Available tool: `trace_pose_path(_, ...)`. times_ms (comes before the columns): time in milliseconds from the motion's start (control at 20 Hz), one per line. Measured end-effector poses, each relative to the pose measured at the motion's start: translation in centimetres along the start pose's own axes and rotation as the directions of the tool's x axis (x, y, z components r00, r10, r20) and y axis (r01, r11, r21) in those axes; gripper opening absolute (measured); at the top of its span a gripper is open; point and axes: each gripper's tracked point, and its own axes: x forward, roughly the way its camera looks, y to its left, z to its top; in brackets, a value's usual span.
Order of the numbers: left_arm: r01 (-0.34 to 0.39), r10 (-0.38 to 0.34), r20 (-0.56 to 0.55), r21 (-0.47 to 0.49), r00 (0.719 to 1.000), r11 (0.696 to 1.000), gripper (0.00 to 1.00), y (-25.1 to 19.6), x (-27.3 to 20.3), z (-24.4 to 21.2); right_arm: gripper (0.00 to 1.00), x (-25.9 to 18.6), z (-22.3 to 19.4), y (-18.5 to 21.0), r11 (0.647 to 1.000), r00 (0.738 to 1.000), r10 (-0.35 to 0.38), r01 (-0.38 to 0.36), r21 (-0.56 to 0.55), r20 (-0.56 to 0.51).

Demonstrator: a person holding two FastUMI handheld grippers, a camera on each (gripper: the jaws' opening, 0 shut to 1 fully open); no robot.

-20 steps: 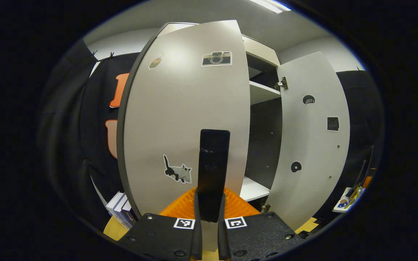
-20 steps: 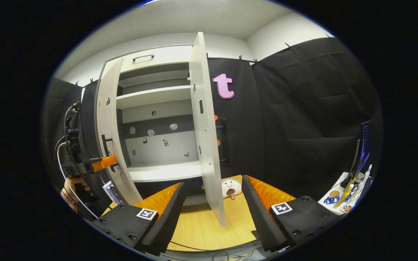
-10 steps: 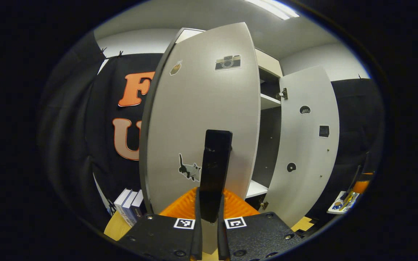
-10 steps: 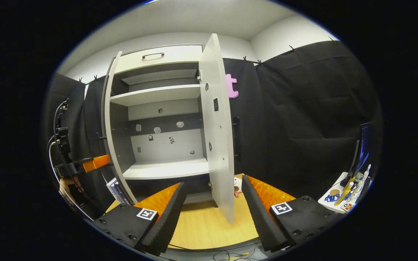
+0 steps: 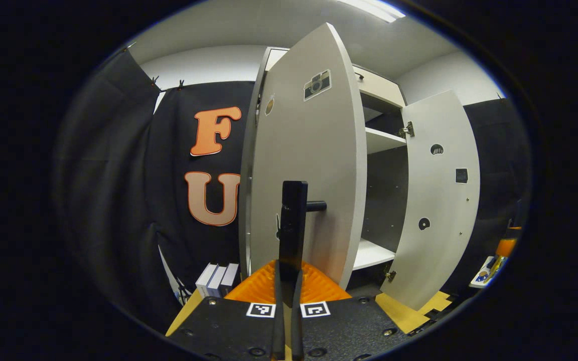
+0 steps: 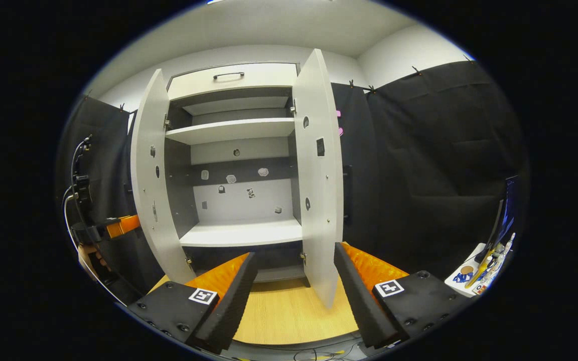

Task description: Open the right door of the double-door shoe cabinet with the right hand, and open the left door with the left hand.

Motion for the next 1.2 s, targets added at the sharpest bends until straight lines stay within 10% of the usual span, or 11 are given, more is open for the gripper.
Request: trace_pose_path(1200,-0.045,0.044,-0.021,-0.037,0.999,0.998,0.0,6.8,-1.3,0.0,0.99,0.2,0.4,2.4,0.998,0.998,0.057,-0.057,-0.038,0.012)
